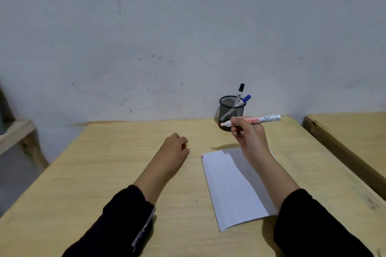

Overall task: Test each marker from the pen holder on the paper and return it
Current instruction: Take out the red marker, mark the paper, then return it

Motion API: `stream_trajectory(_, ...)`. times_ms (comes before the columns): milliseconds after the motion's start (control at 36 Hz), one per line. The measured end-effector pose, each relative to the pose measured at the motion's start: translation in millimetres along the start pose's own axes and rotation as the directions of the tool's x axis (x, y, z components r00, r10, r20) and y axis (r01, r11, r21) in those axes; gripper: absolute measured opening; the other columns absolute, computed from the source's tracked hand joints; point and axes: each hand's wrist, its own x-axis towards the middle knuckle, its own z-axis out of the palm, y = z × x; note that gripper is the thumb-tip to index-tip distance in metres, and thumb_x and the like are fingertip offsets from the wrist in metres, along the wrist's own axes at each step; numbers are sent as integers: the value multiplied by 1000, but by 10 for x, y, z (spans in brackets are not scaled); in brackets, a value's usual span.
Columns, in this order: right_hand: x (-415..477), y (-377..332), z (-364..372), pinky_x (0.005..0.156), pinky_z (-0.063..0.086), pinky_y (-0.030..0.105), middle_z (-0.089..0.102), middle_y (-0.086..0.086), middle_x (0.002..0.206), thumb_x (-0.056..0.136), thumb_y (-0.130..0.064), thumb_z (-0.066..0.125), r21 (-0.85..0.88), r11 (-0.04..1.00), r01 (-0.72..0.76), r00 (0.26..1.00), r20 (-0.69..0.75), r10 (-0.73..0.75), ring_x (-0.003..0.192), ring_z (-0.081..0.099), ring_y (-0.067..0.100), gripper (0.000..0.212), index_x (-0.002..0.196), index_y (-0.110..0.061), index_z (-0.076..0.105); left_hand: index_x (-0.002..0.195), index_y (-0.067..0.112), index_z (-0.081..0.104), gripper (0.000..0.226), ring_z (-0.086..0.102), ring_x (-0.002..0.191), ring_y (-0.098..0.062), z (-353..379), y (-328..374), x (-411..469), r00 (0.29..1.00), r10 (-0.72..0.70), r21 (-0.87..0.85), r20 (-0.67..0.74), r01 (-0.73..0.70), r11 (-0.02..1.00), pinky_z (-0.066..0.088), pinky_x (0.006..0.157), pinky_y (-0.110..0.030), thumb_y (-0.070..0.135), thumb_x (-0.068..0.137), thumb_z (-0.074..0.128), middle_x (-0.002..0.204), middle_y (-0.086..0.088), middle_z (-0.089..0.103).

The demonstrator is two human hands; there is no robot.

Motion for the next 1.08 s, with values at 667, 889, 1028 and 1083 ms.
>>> stream_trajectory(667,-196,-23,63,50,46,14,55,11,68,84,6,56,51,998,22,996,80,-26,48,52,7,15,74,-4,61,96,1,69,14,69,82,-8,-161,715,-162,999,18,-987,29,26,158,54,78,-14,1,82,65,84,-4,74)
stream_trajectory(889,-225,-33,22,54,46,15,63,1,58,86,4,55,35,998,43,978,203,-49,53,52,9,16,75,-7,57,91,2,69,11,70,75,-10,-195,782,-184,998,56,-973,42,28,228,55,77,-15,-1,82,66,86,-9,69)
stream_trajectory(1028,-212,-79,-23,57,48,15,65,0,62,86,3,57,0,995,99,962,256,-96,55,55,8,14,76,-7,56,89,4,70,10,70,74,-9,-218,813,-159,995,89,-970,48,25,243,54,74,-14,0,82,65,82,-6,72)
stream_trajectory(1083,-199,-96,-50,58,50,15,65,3,66,85,2,60,-35,994,99,959,268,-86,57,57,9,11,78,-6,56,91,3,70,10,70,74,-8,-236,809,-135,993,106,-964,54,25,265,53,73,-13,0,83,64,80,-4,72)
